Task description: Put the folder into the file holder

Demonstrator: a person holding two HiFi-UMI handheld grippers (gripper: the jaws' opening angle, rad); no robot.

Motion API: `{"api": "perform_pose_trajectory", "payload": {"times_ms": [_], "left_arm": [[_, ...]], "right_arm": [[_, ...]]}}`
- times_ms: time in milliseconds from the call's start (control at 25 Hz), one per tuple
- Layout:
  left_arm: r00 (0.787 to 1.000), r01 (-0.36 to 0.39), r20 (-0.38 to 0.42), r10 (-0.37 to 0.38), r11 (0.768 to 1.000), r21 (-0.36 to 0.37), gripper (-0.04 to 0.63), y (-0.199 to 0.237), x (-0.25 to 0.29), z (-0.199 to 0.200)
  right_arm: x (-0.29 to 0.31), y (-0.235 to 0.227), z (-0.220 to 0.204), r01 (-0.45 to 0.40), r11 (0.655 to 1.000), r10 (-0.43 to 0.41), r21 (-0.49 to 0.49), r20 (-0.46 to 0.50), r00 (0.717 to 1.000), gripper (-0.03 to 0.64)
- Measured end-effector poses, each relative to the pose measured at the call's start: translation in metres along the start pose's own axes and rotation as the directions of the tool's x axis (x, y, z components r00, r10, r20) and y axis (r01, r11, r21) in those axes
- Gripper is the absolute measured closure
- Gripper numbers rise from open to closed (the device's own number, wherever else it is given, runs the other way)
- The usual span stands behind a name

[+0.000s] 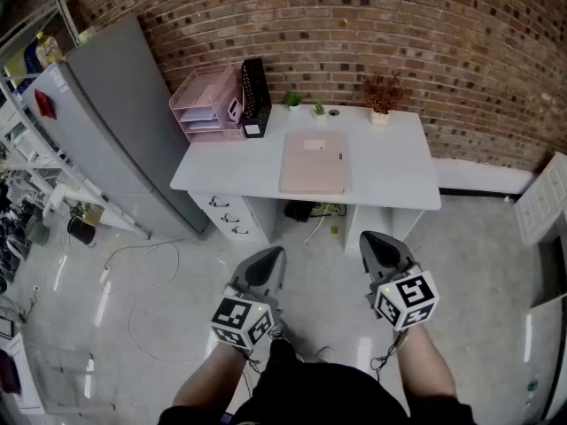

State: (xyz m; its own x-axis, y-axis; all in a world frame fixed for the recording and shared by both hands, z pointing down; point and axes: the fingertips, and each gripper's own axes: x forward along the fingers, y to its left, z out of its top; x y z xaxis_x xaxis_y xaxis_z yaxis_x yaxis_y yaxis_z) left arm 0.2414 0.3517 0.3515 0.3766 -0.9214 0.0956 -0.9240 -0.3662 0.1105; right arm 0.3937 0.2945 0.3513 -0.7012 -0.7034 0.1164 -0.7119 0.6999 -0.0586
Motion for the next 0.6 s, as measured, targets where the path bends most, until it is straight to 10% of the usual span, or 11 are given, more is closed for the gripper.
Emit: {"api": "perform_pose_trajectory", "payload": {"times_ms": [600], "left_arm": [[1.0,0.013,-0.02,-0.013,1.0,-0.006,0.591,0.031,0.007,0.002]], "right_arm": [[0.029,0.008,0.002,0.006,1.0,-0.006,0.026,0.005,1.0,0.614]]}}
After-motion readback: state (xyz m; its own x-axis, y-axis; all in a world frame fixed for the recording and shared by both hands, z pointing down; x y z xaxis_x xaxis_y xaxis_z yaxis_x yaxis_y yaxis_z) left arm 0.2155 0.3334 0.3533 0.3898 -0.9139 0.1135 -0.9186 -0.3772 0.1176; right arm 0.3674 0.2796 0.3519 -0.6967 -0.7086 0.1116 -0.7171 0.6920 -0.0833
